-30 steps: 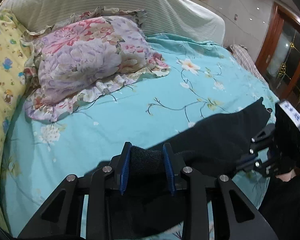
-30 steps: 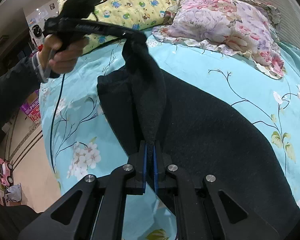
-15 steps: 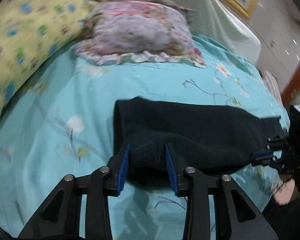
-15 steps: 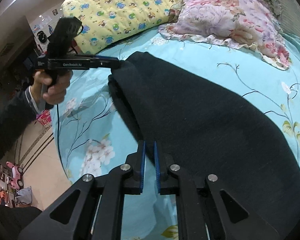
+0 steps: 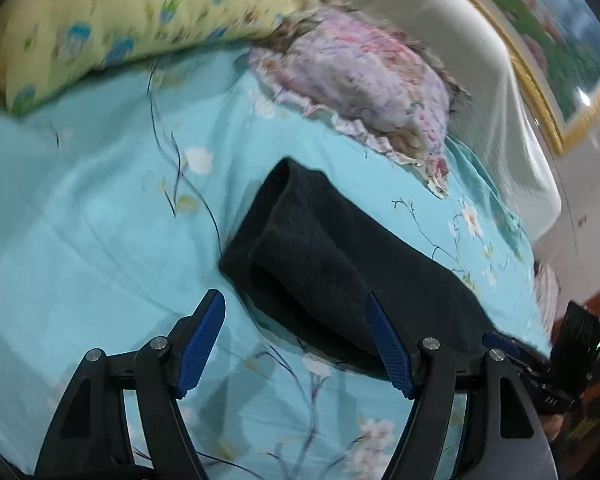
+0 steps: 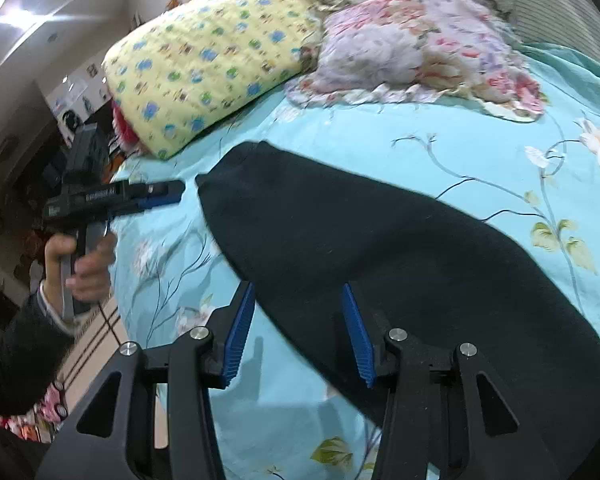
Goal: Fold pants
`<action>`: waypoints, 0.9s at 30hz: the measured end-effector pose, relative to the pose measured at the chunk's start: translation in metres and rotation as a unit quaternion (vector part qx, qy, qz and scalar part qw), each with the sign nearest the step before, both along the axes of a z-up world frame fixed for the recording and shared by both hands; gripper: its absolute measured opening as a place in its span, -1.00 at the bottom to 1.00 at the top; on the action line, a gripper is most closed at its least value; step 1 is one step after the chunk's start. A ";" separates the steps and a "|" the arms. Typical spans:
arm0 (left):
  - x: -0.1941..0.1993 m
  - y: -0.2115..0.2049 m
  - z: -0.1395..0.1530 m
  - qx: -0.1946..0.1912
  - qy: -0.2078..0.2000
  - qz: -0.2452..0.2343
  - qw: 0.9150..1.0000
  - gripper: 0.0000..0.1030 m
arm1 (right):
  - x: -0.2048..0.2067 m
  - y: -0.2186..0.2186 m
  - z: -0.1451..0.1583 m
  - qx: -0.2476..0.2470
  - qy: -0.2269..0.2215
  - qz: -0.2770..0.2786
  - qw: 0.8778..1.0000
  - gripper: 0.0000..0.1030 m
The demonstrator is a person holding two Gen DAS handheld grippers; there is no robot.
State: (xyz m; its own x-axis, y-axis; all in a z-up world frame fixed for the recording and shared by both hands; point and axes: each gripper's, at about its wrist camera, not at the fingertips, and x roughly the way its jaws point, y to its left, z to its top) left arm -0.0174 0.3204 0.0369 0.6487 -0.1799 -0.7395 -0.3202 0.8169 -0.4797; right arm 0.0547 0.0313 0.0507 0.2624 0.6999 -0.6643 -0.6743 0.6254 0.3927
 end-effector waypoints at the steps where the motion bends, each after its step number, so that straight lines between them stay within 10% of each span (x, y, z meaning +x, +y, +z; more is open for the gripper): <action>1: 0.002 -0.002 -0.003 -0.012 0.005 0.004 1.000 0.43 | 0.003 -0.003 0.001 0.001 0.000 -0.008 1.000 -0.09; 18: 0.037 -0.005 -0.037 -0.016 0.052 0.057 0.997 0.29 | 0.143 0.005 -0.033 -0.048 0.052 -0.079 0.994 -0.09; 27: 0.037 -0.007 -0.042 0.008 0.037 0.038 0.999 0.12 | 0.103 0.019 -0.056 -0.105 0.029 -0.007 0.994 -0.06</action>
